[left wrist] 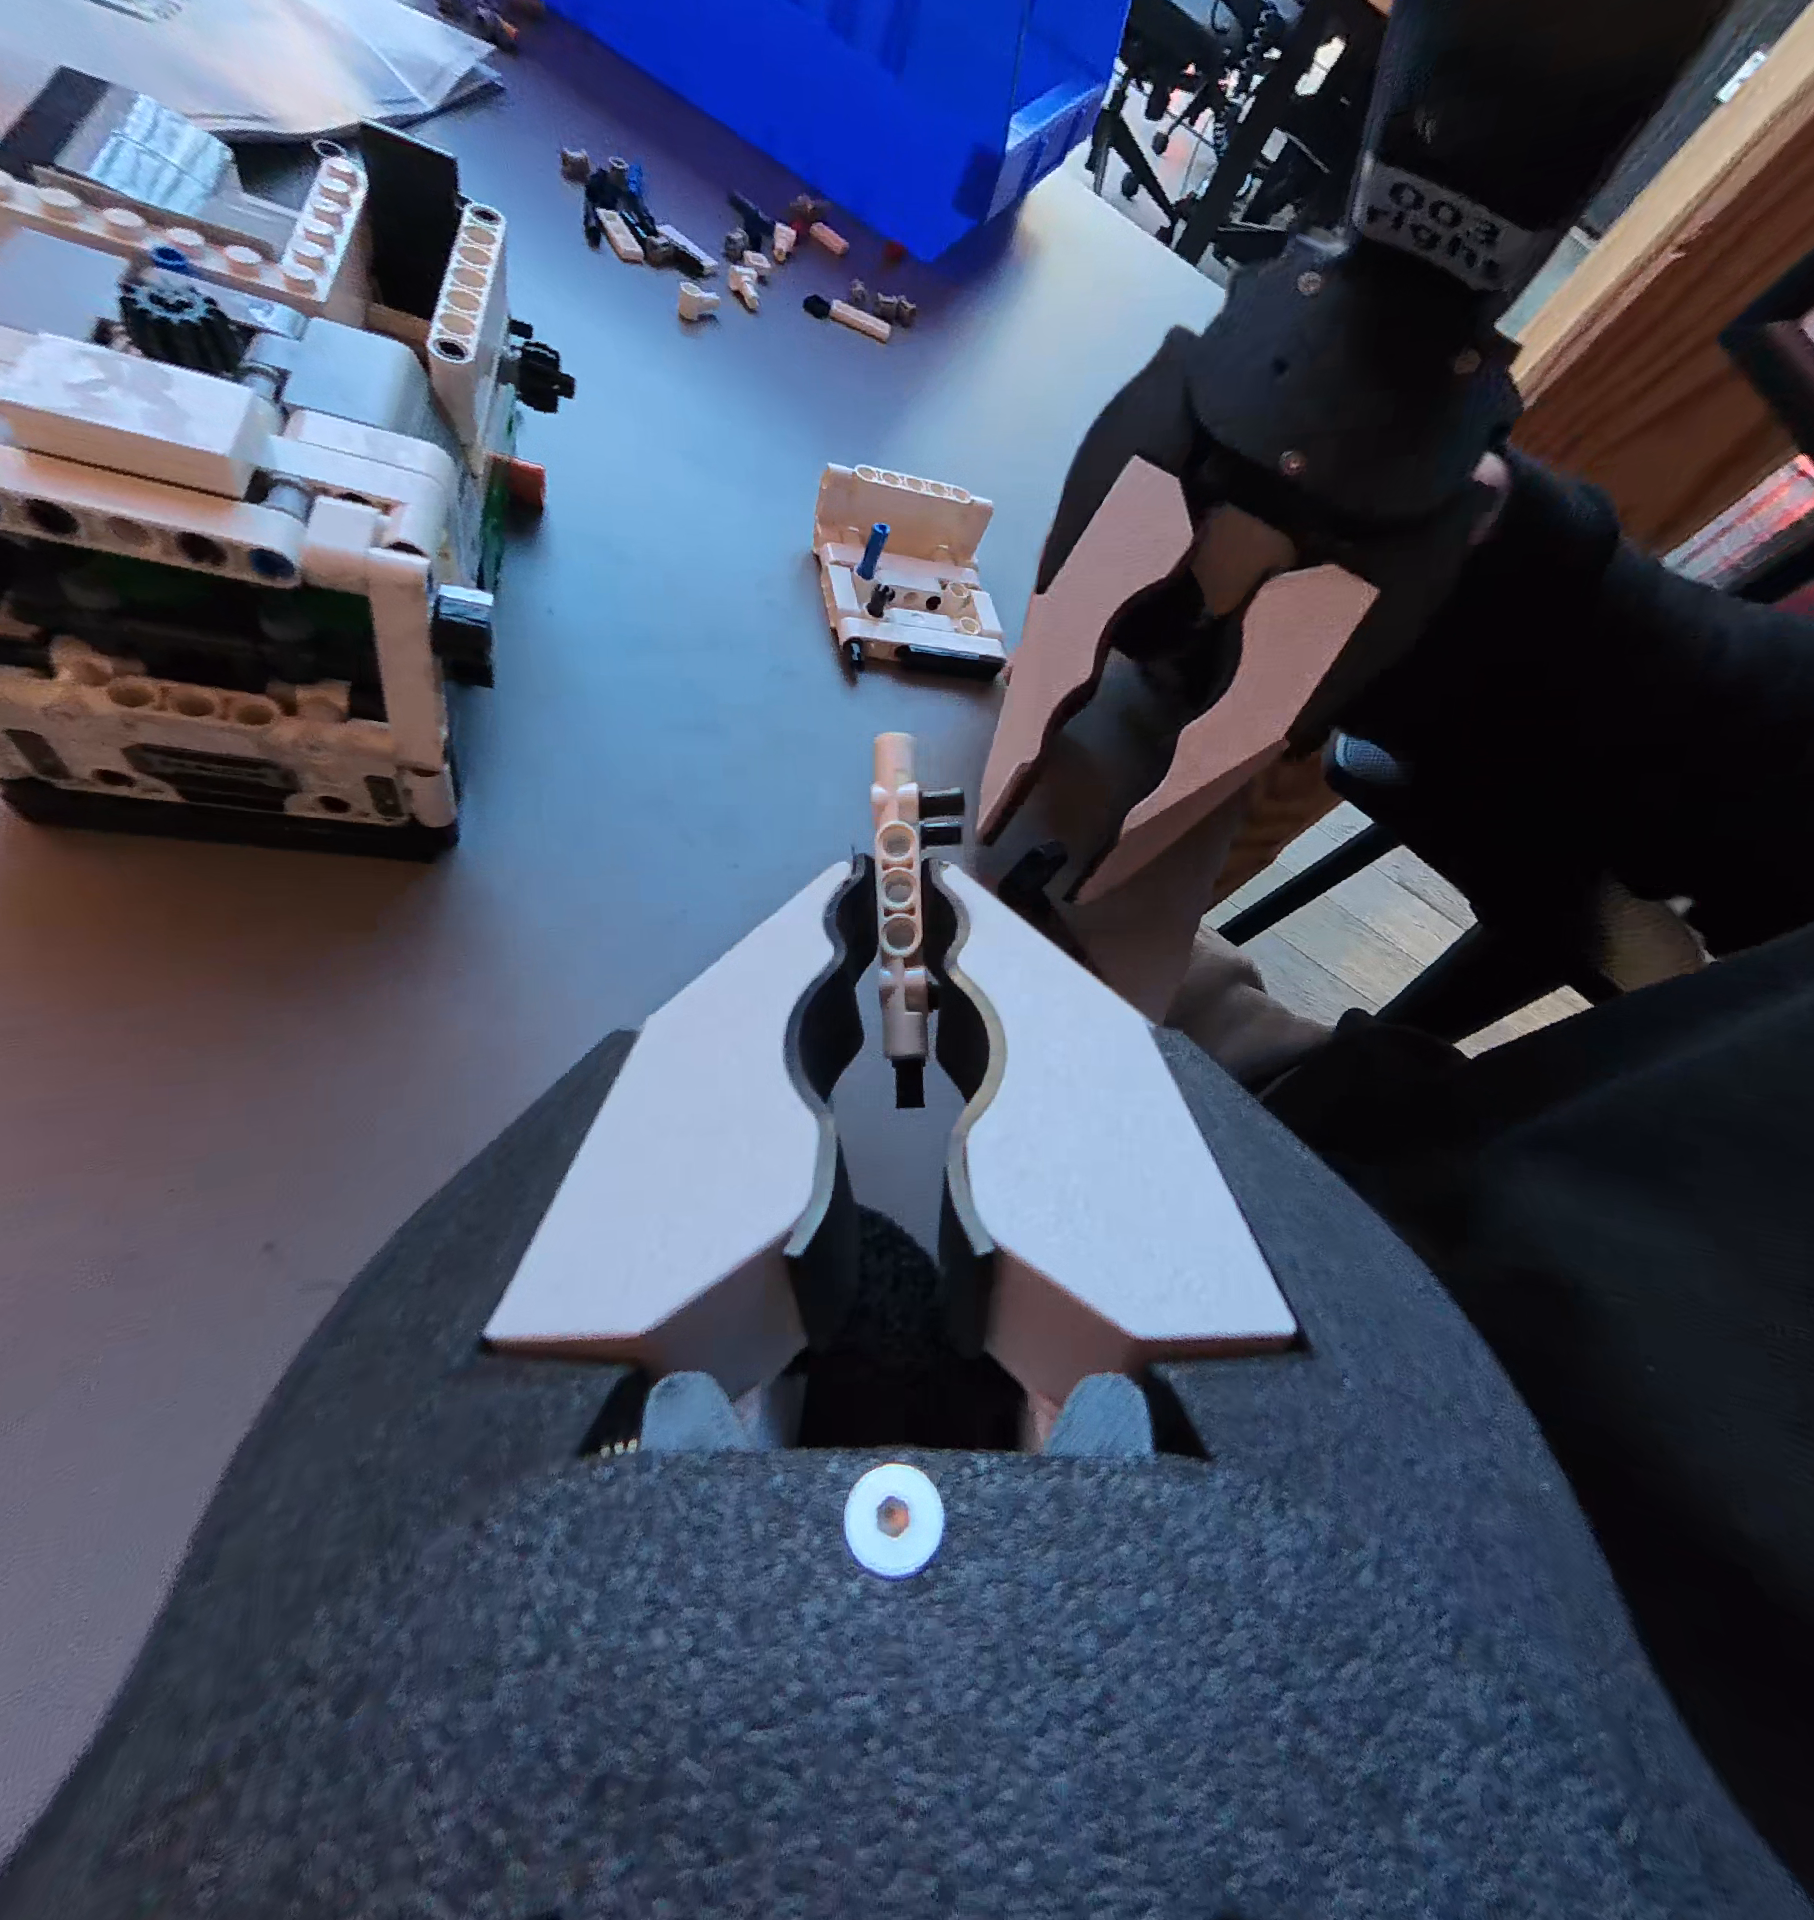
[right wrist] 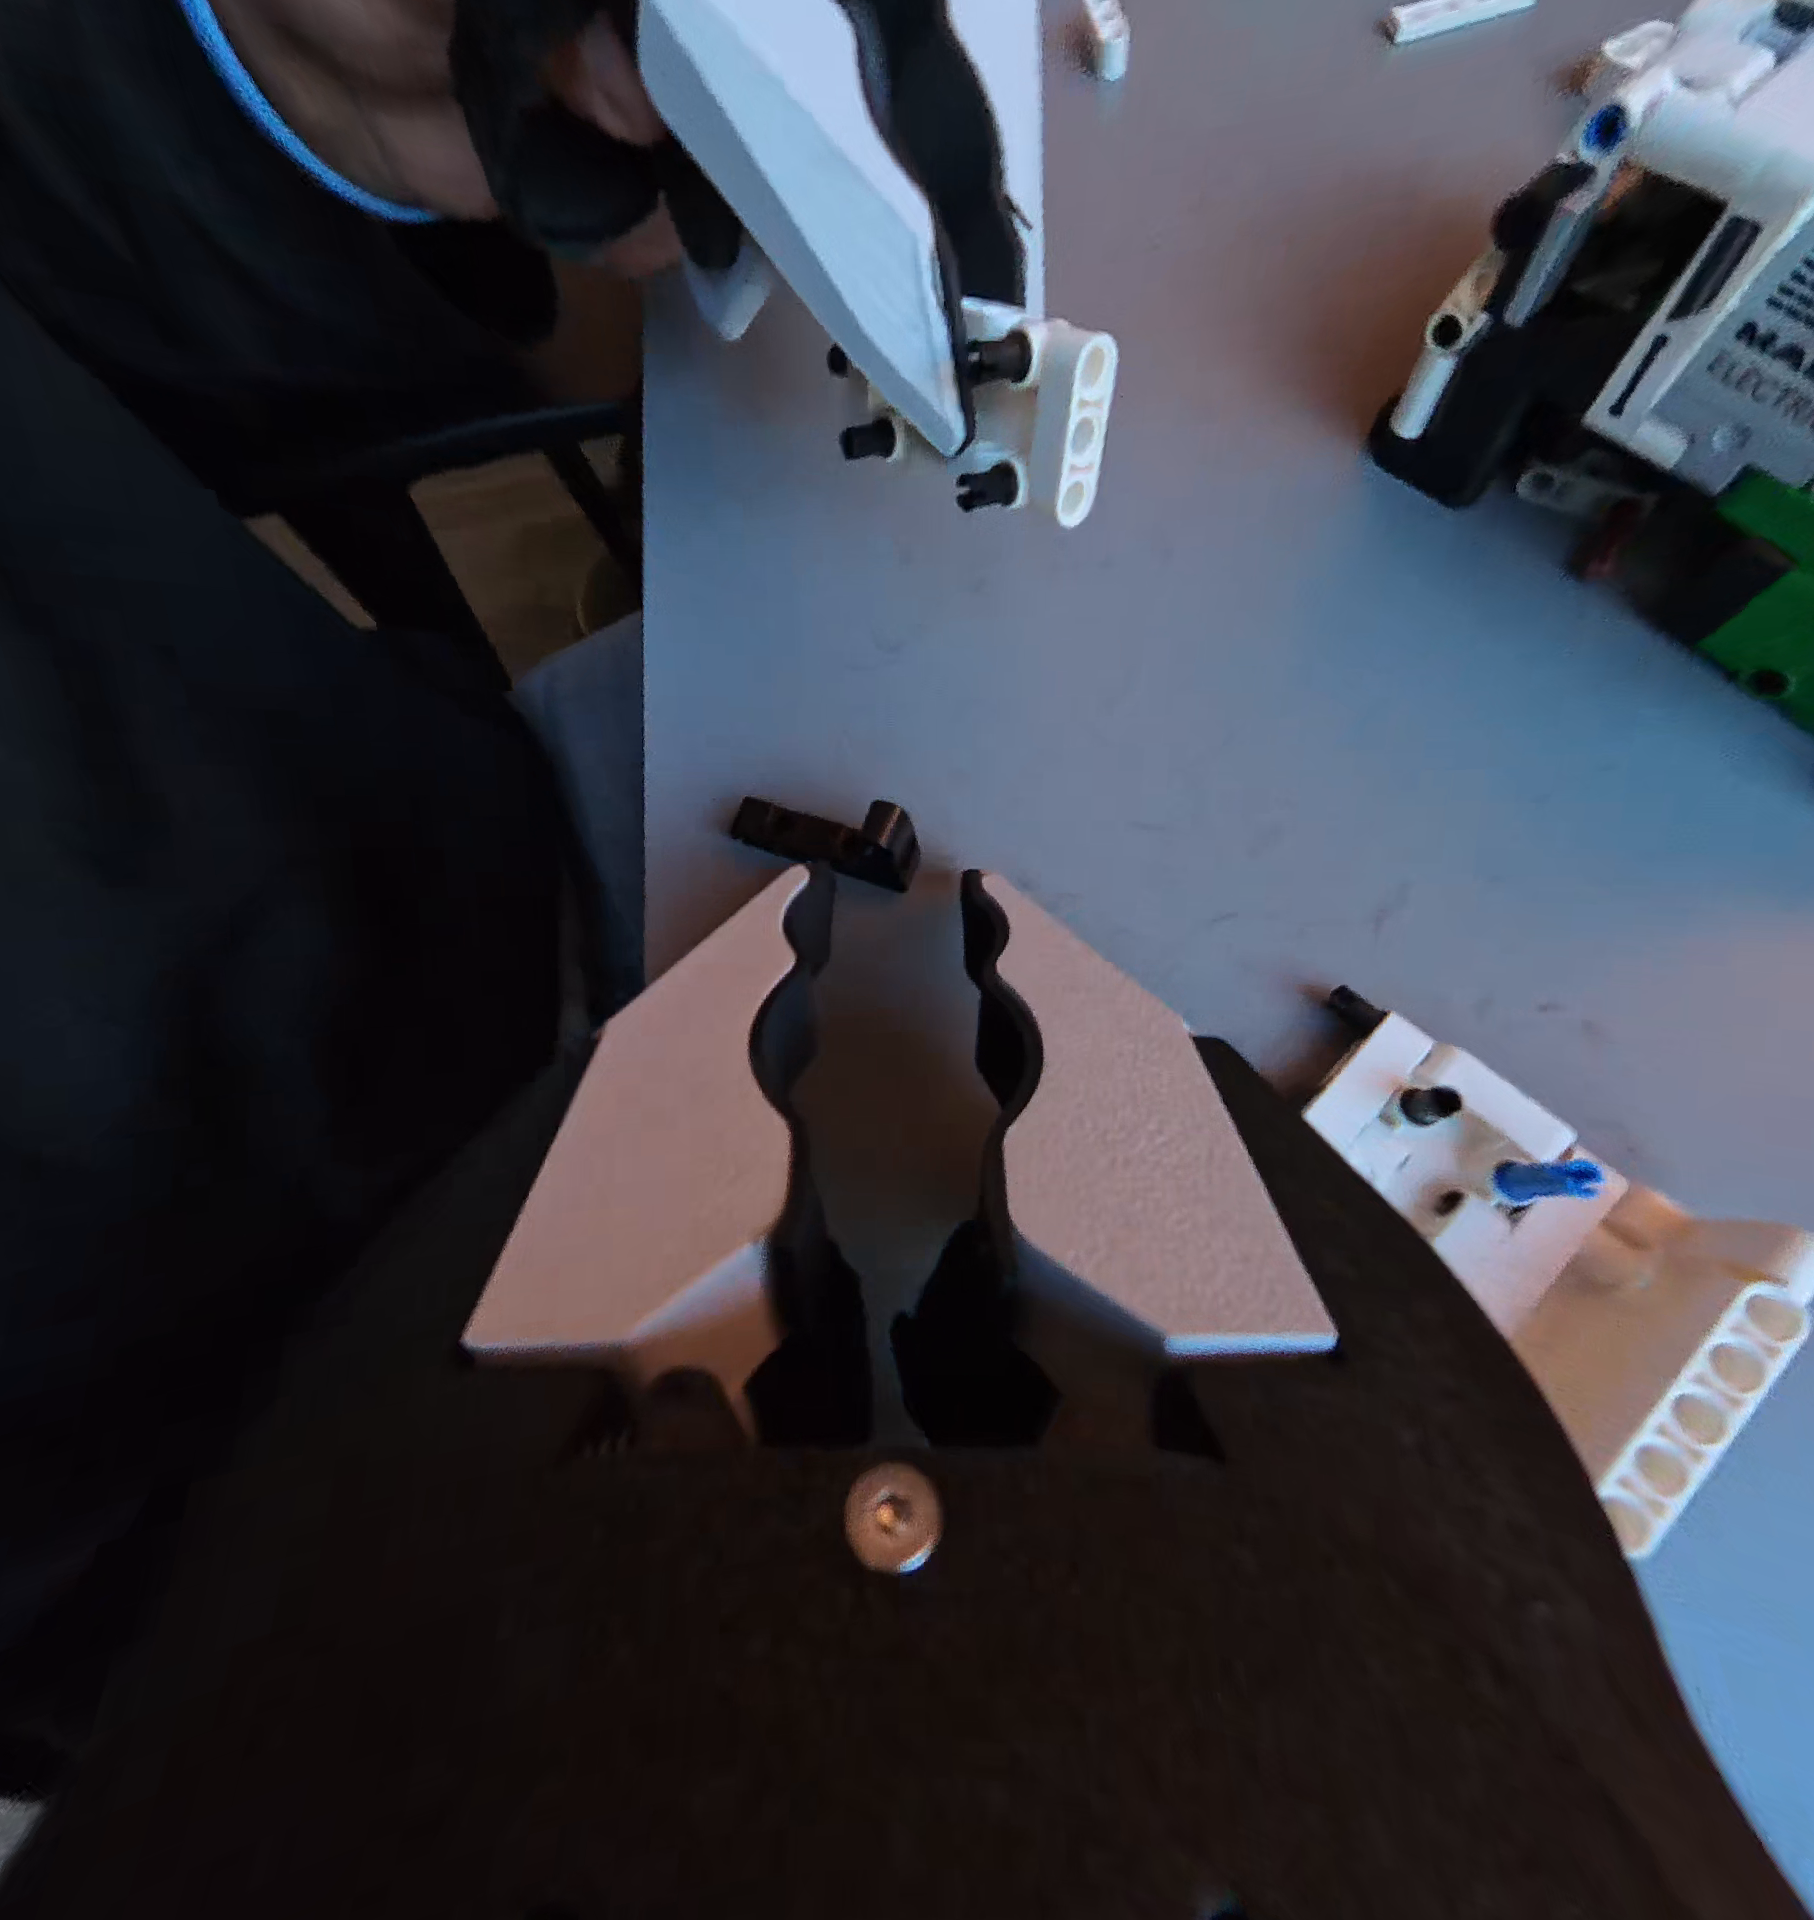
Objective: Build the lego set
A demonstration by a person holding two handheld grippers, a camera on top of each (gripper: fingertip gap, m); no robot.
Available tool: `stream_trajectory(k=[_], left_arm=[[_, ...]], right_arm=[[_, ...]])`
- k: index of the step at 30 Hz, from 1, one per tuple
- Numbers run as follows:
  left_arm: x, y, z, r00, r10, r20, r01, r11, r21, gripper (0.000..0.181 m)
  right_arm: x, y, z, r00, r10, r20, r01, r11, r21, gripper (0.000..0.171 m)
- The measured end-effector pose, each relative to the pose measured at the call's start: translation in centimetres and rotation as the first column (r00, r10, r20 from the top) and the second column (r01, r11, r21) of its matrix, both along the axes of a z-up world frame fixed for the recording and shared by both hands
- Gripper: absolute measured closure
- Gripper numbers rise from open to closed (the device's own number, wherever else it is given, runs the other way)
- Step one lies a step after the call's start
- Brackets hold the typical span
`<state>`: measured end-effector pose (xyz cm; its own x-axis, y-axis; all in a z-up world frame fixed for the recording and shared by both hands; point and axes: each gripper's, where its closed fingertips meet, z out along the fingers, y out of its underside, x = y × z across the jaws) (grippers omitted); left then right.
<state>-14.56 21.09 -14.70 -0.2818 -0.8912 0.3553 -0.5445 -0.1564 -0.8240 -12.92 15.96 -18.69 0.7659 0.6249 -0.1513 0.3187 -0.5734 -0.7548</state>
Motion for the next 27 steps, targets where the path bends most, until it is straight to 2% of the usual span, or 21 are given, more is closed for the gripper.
stream_trajectory(k=[3,5,13,15,19,21,24,27], left_arm=[[0.2,-0.1,-0.2,1.000,0.013,0.002,-0.013,1.000,-0.002,0.175],[0.3,-0.4,-0.3,1.000,0.004,-0.001,-0.004,1.000,-0.014,0.175],[0.4,-1.2,-0.7,1.000,-0.022,-0.015,0.022,1.000,-0.002,0.175],[0.4,-1.3,-0.7,1.000,-0.023,-0.015,0.023,1.000,0.009,0.175],[0.4,-0.8,-0.5,1.000,-0.004,-0.004,0.004,0.998,0.055,0.175],[0.5,-0.5,-0.3,1.000,0.006,0.011,-0.007,0.998,0.065,0.175],[1.0,-0.2,0.3,0.999,0.009,0.041,-0.012,0.998,0.062,0.175],[1.6,0.1,0.8,0.998,0.027,0.060,-0.030,0.998,0.052,0.175]], right_arm=[[0.4,0.5,0.2,0.990,-0.142,-0.024,0.142,0.990,0.005,0.147],[0.2,0.4,0.3,0.982,-0.188,-0.035,0.188,0.982,0.002,0.153],[-0.5,0.8,0.4,0.978,-0.208,-0.022,0.209,0.978,0.018,0.153],[-0.7,0.8,-0.2,0.983,-0.186,0.015,0.186,0.983,0.002,0.161],[-0.6,0.9,-0.2,0.982,-0.180,0.061,0.178,0.983,0.037,0.163],[-0.1,1.2,-0.1,0.975,-0.201,0.096,0.195,0.979,0.062,0.163],[0.5,1.9,1.4,0.963,-0.260,0.066,0.251,0.960,0.127,0.164],[2.2,2.4,2.0,0.930,-0.334,0.154,0.305,0.934,0.187,0.164]])
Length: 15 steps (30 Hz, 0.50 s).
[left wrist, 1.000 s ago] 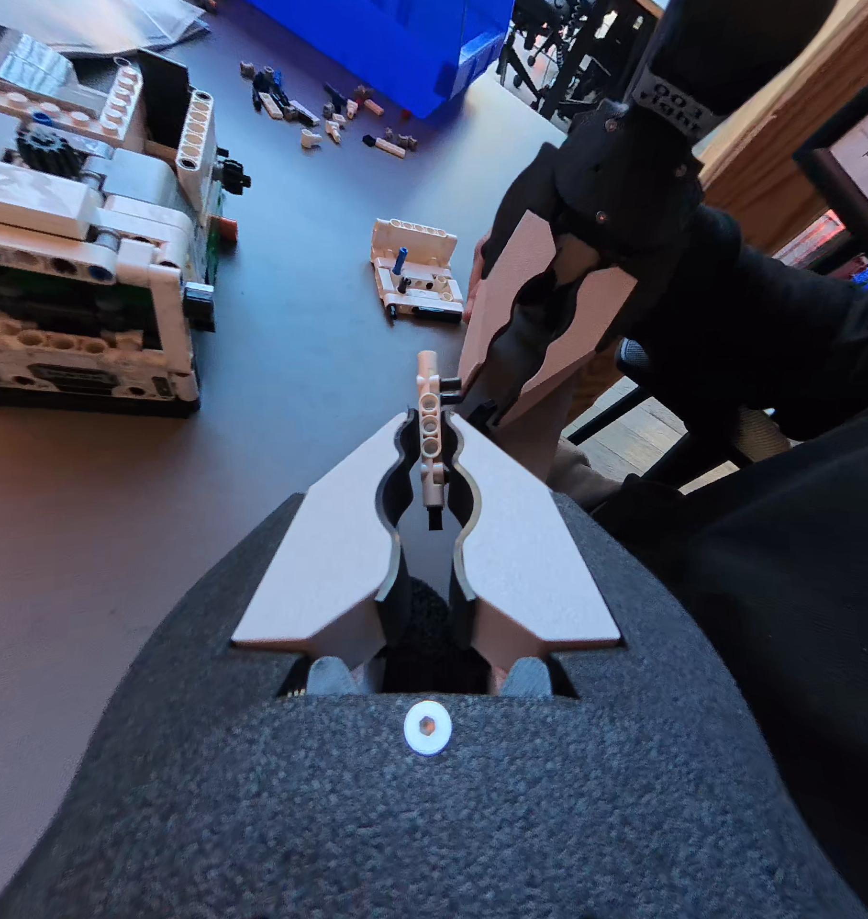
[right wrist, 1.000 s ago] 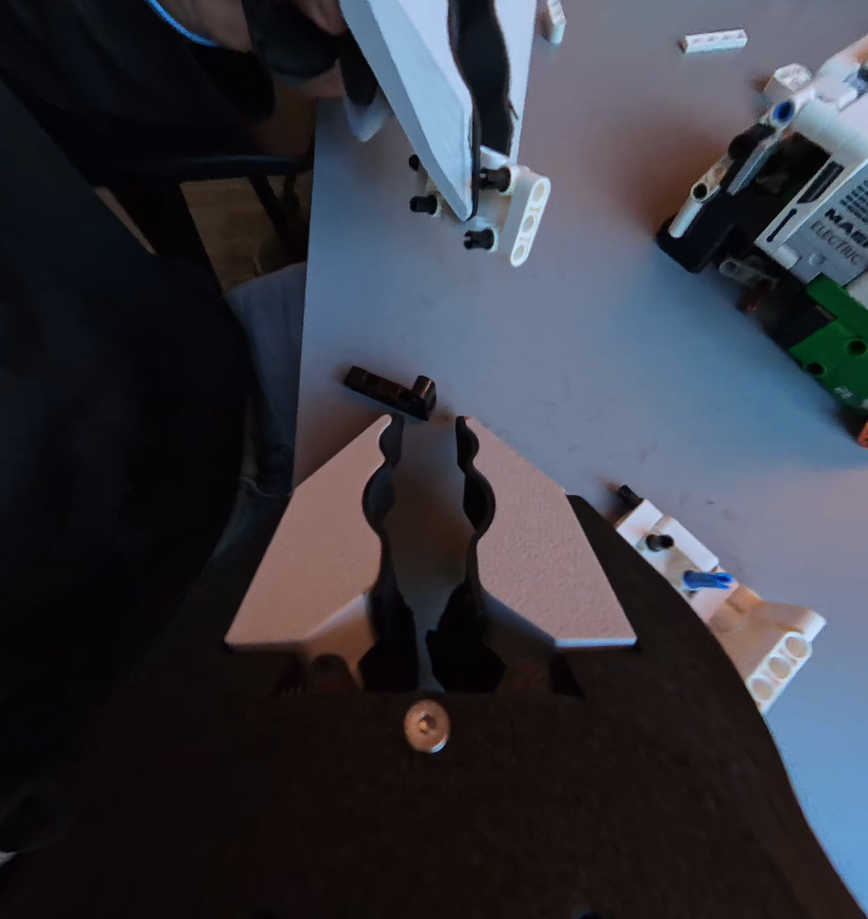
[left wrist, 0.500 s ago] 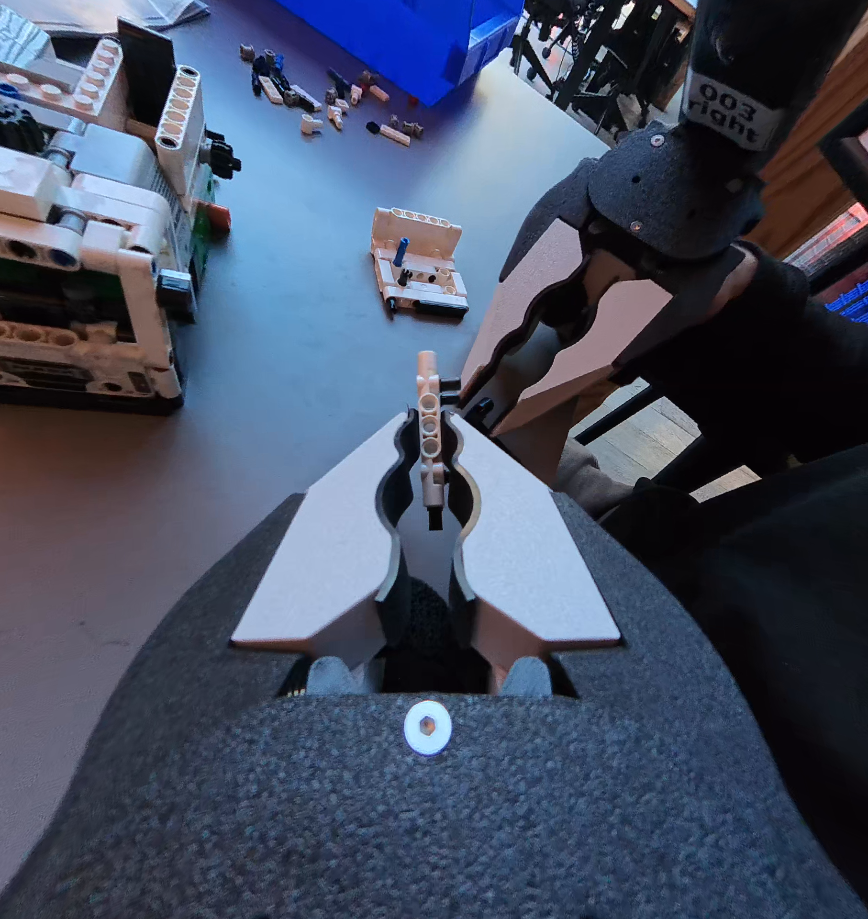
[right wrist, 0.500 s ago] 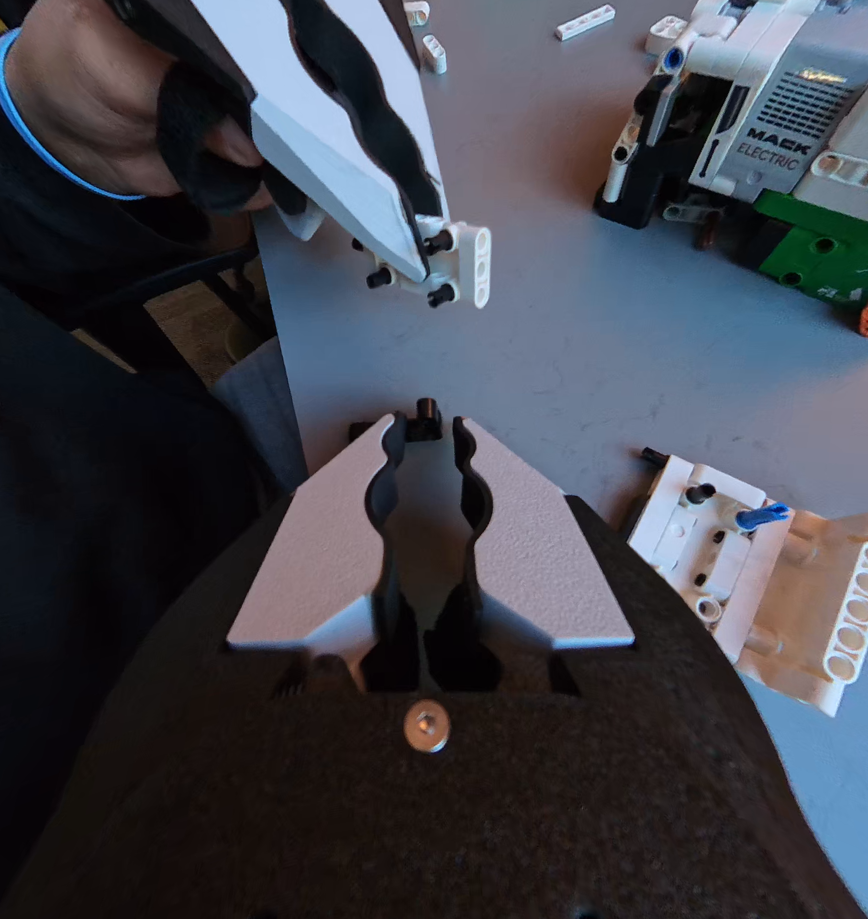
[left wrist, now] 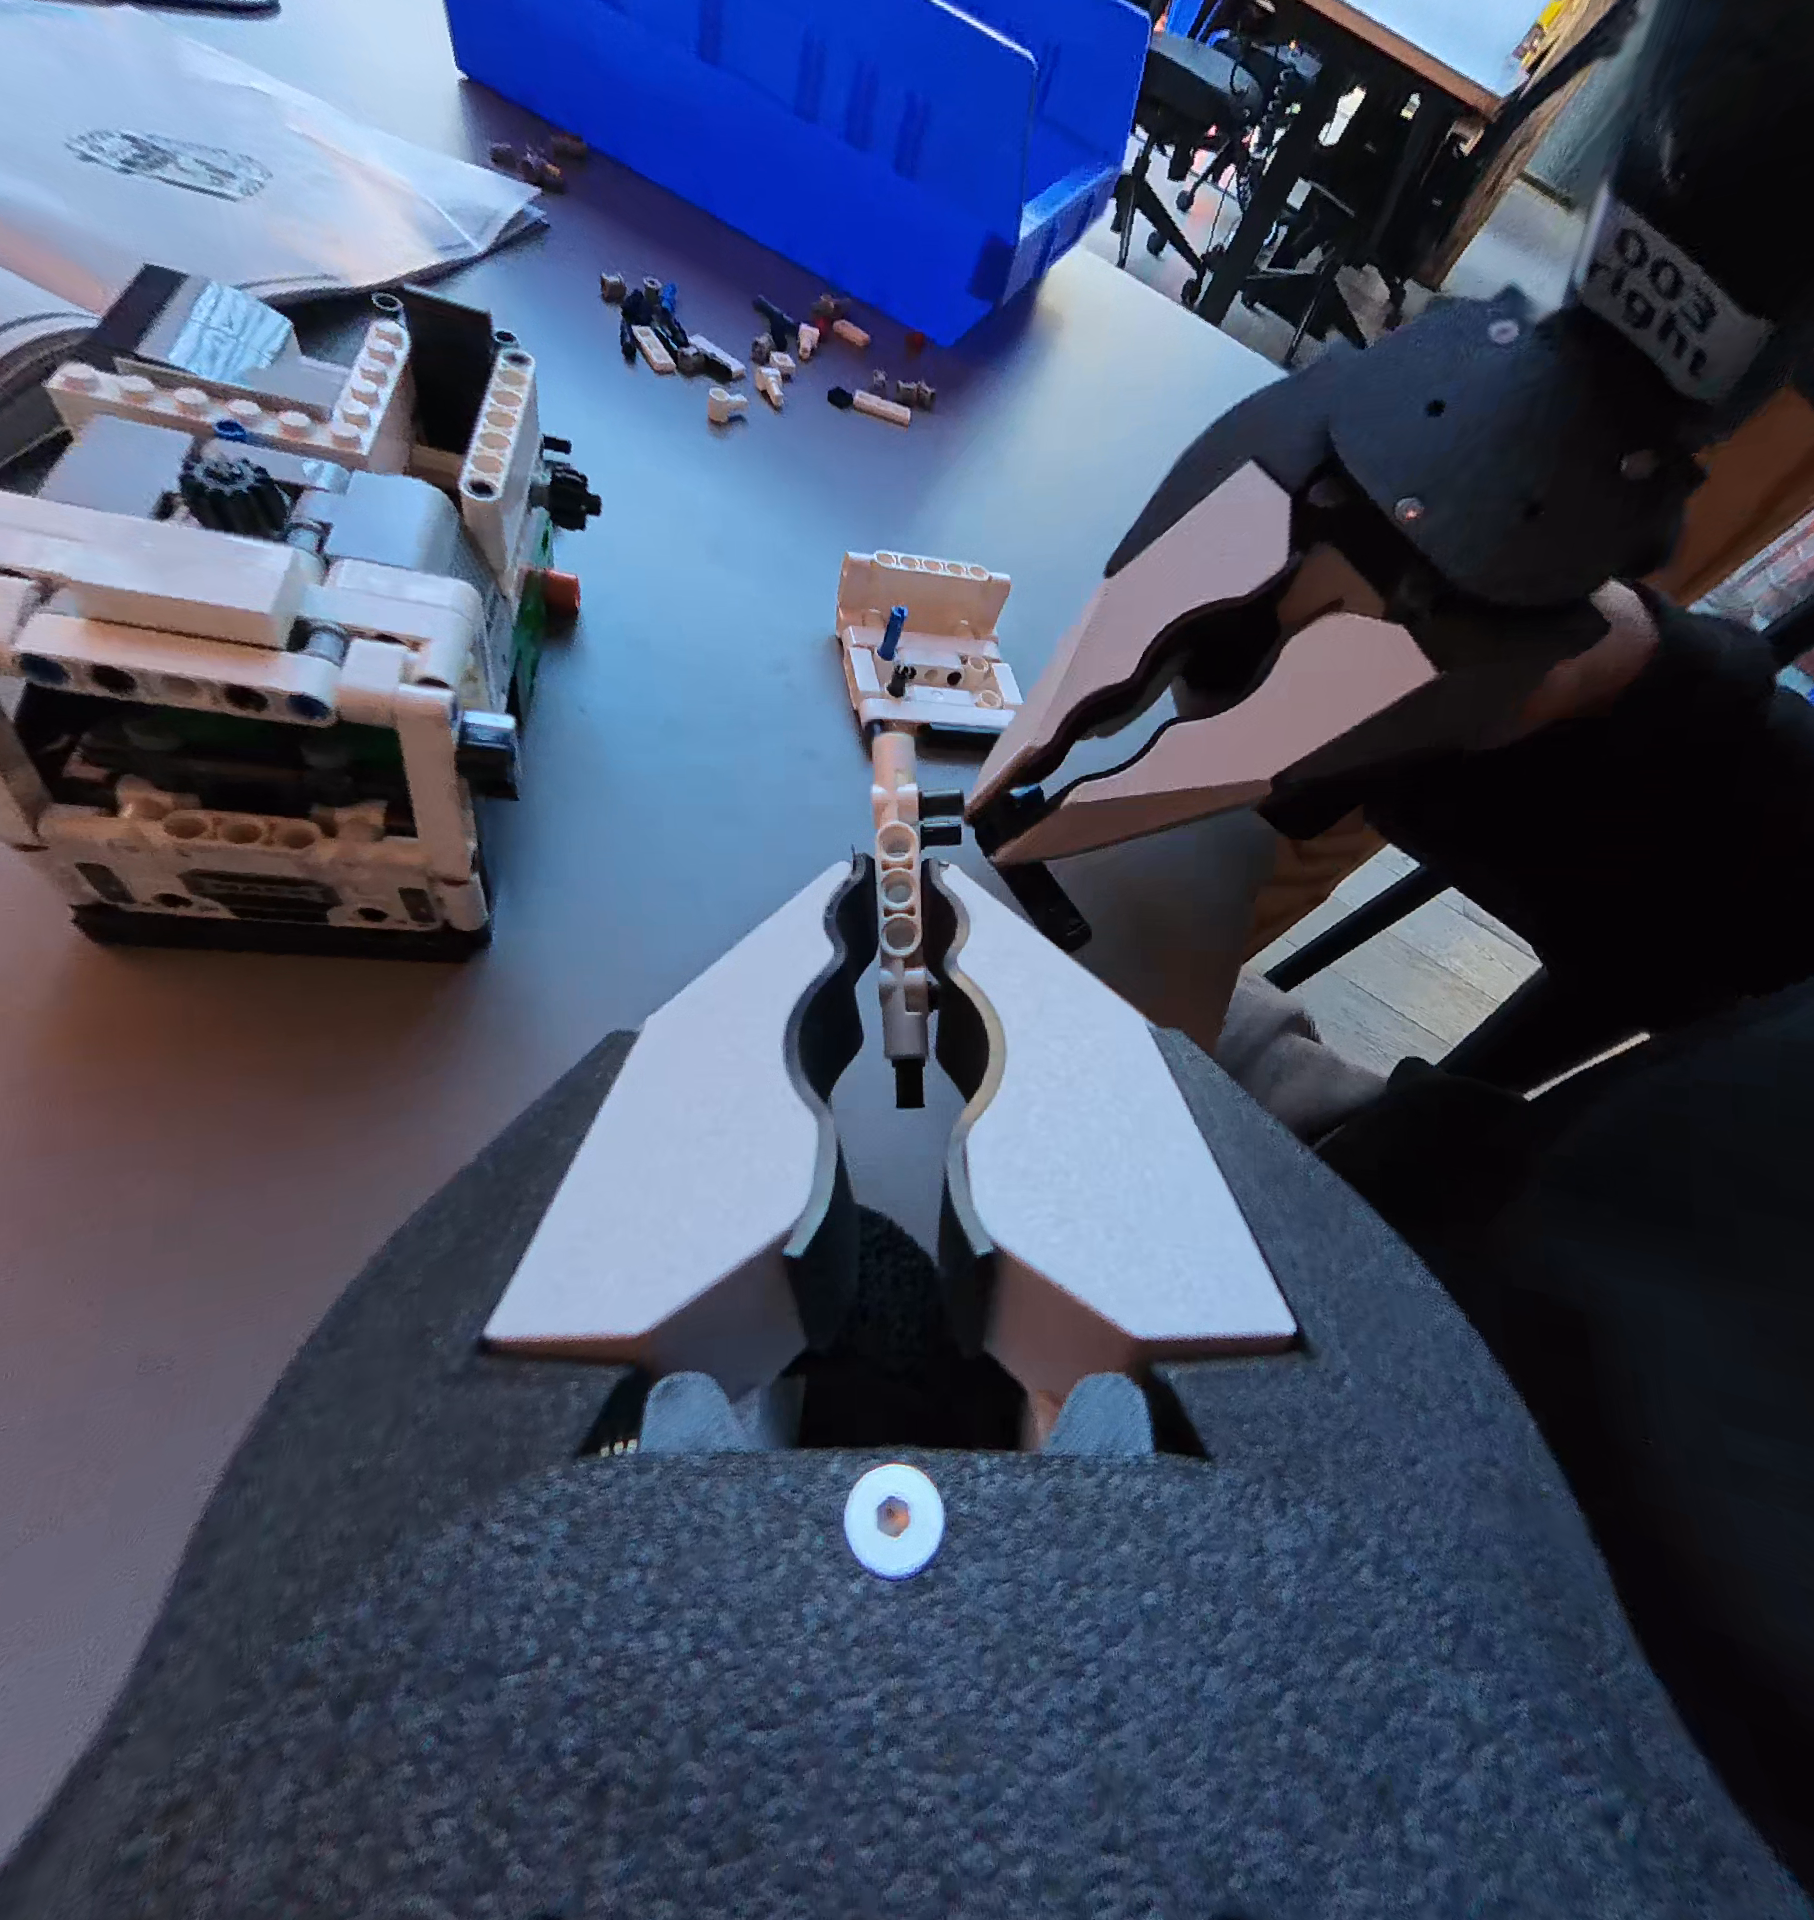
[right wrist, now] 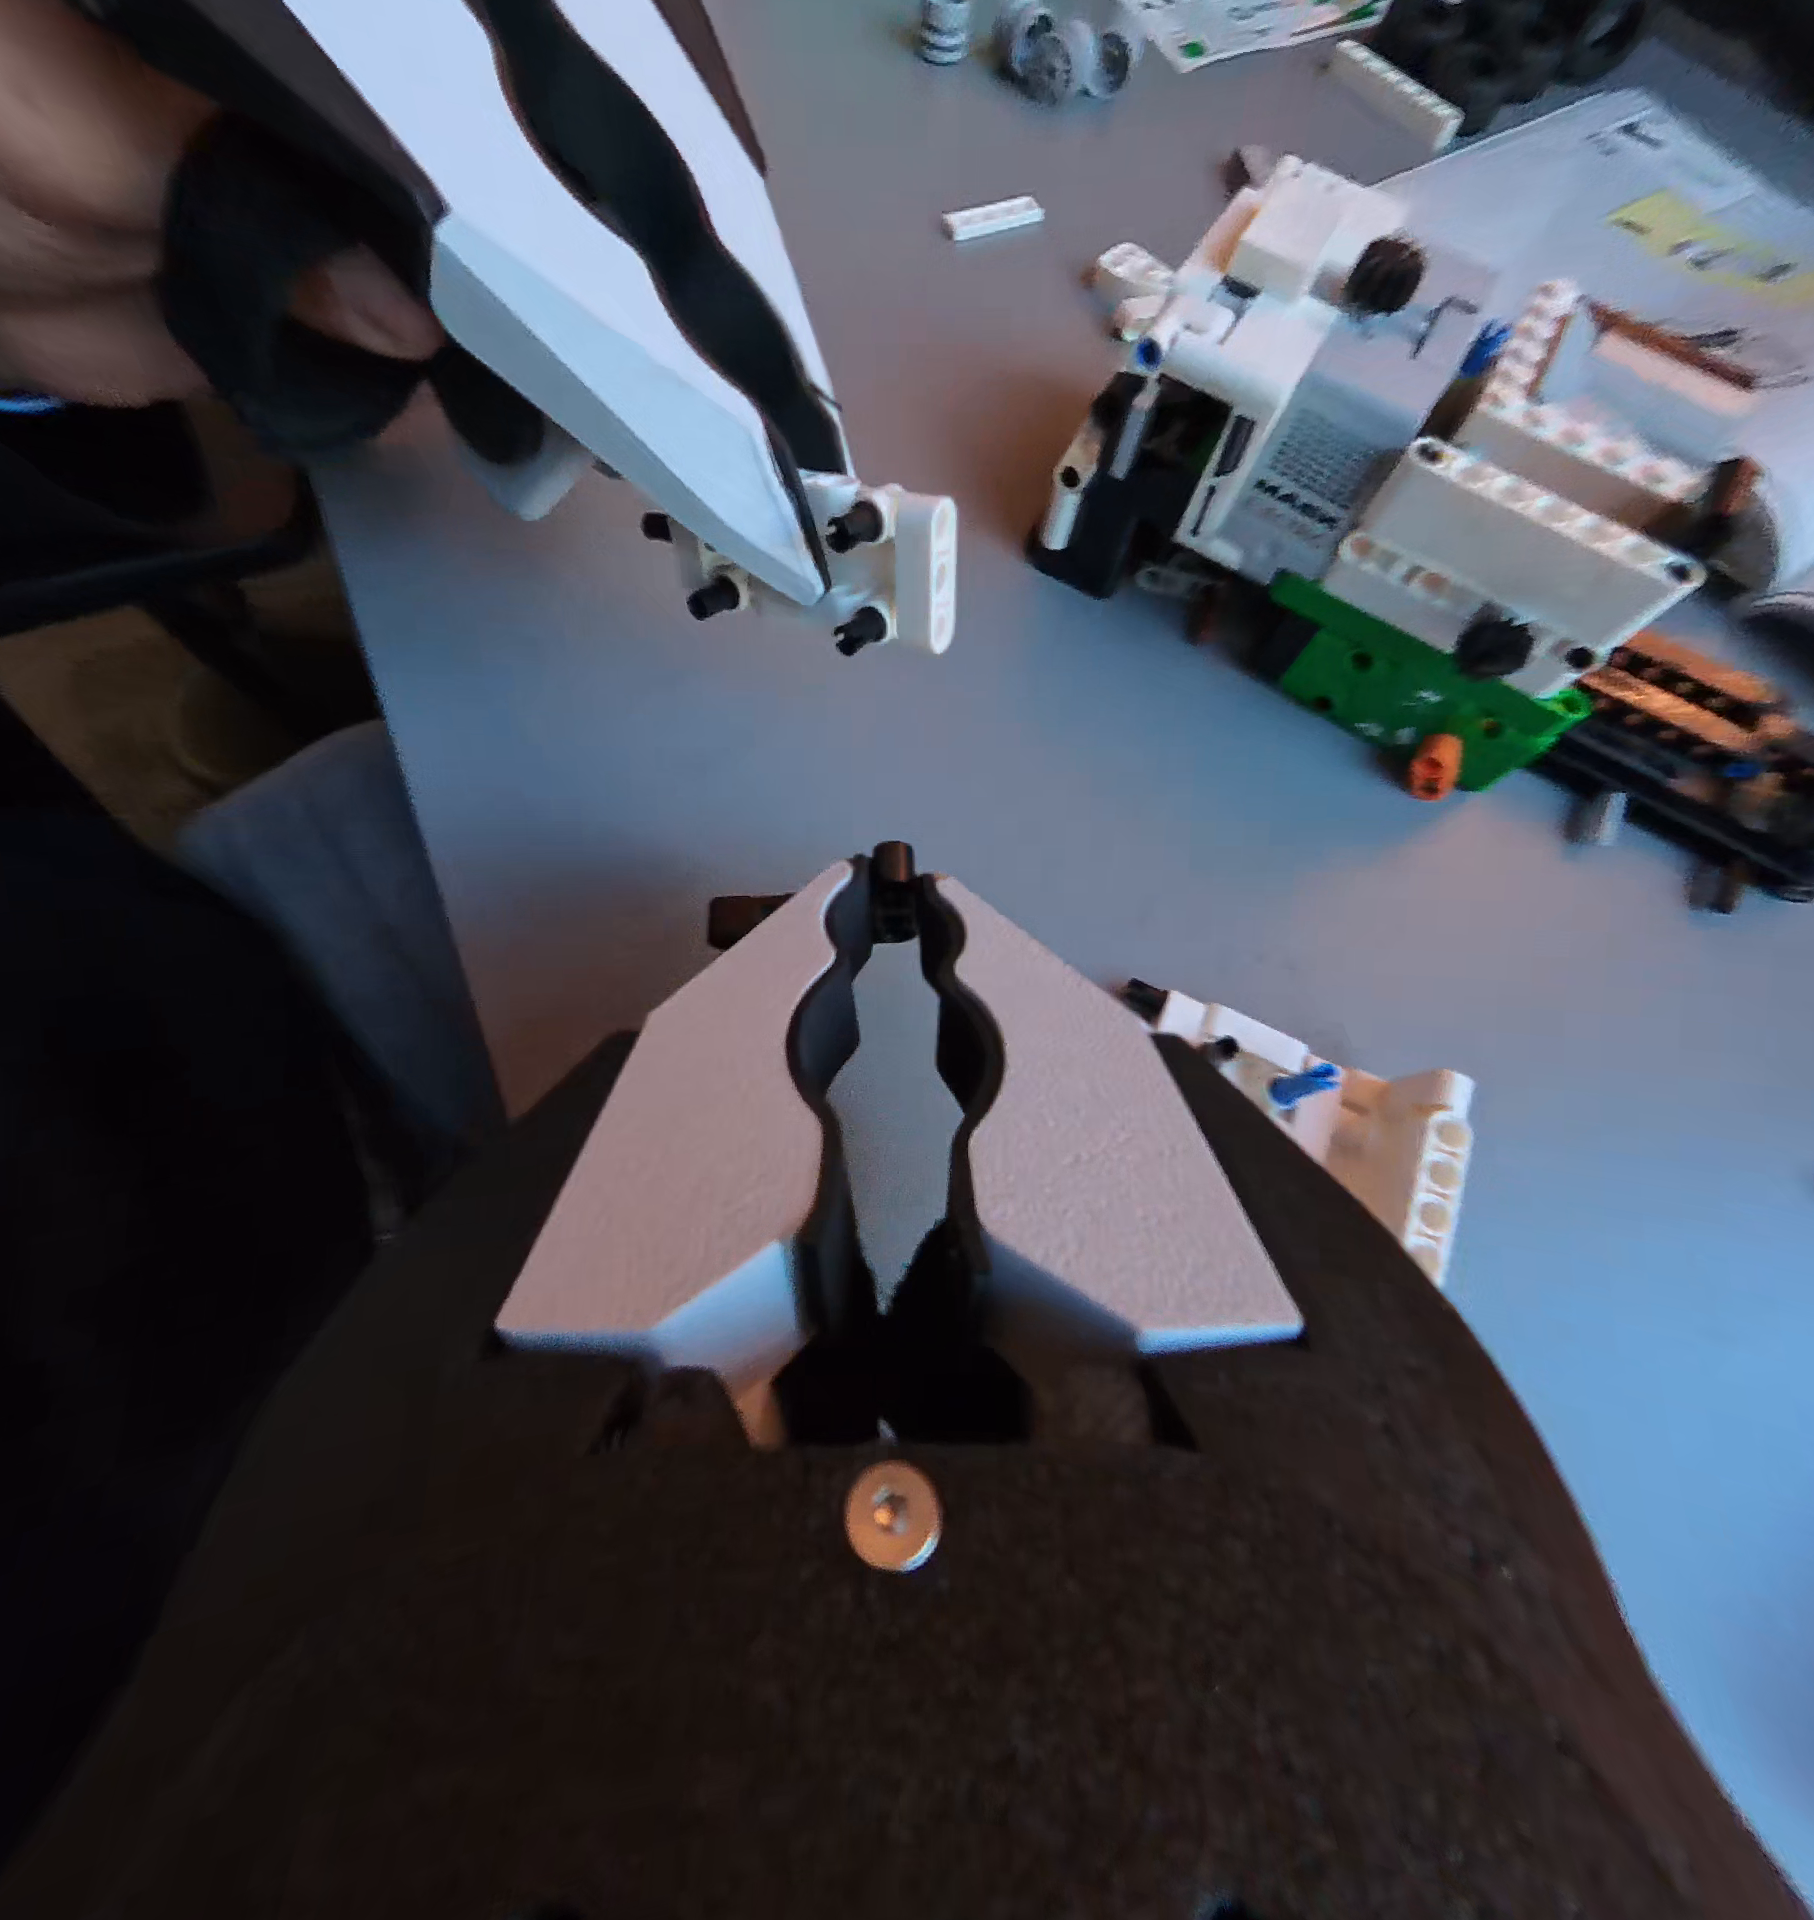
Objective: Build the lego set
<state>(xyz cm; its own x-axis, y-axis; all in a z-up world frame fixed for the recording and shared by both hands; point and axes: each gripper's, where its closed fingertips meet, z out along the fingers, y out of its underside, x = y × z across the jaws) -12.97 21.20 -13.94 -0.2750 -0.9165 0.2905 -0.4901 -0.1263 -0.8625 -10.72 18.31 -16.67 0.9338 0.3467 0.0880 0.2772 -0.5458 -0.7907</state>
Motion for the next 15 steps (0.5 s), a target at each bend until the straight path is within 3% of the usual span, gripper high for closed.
stream_trajectory(k=[4,10,15], left_arm=[[0.7,0.4,0.0,1.000,0.026,-0.009,-0.026,1.000,-0.007,0.175],[0.9,1.5,-0.6,0.997,0.063,-0.042,-0.062,0.998,0.019,0.174],[0.5,2.0,-1.4,0.994,0.075,-0.080,-0.070,0.995,0.066,0.174]], right_arm=[[-0.1,0.0,0.1,0.997,-0.031,0.069,0.030,1.000,0.003,0.164],[-0.6,-0.7,-1.8,0.995,-0.039,0.096,0.052,0.989,-0.140,0.164],[2.2,-2.6,-0.3,0.960,-0.086,0.266,0.154,0.957,-0.247,0.164]])
